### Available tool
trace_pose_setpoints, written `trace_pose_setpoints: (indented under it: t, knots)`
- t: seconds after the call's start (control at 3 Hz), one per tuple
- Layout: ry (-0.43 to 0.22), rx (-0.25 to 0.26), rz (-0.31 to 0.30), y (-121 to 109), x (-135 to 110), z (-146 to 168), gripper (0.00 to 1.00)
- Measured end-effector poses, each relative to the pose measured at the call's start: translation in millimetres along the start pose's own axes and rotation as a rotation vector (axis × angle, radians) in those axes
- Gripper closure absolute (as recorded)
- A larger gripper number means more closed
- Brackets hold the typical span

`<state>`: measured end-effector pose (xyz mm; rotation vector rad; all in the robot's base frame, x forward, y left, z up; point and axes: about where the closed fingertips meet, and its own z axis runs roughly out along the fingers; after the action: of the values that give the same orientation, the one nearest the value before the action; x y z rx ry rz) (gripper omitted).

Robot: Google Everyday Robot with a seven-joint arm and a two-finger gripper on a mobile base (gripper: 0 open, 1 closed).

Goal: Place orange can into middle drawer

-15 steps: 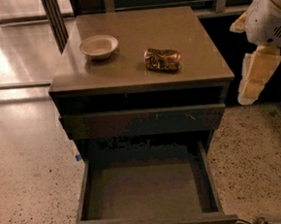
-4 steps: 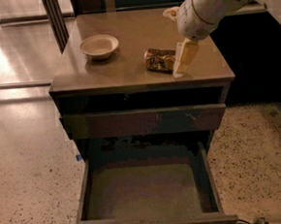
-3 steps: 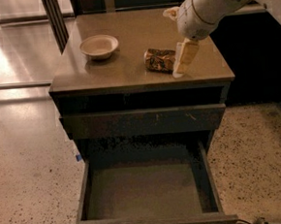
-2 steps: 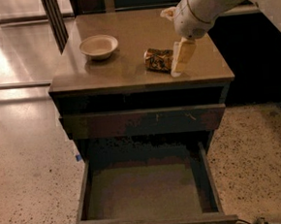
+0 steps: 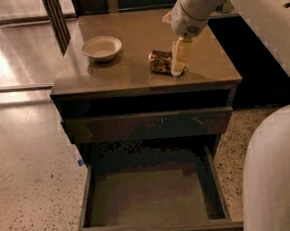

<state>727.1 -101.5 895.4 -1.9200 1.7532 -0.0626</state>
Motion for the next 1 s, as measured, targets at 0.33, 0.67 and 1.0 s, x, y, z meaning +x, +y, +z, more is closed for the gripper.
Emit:
trace_pose_setpoints:
  t: [0.33,0.67,1.0]
  knots:
    - [0.001,-0.016,0.006,-1.1,1.6,8.8,0.0]
    - [-0.034,-0.098,-0.002,2.3,1.5,43.4,0.0]
    - [-0.032,-0.109,0.005,3.2,1.9,48.6,0.0]
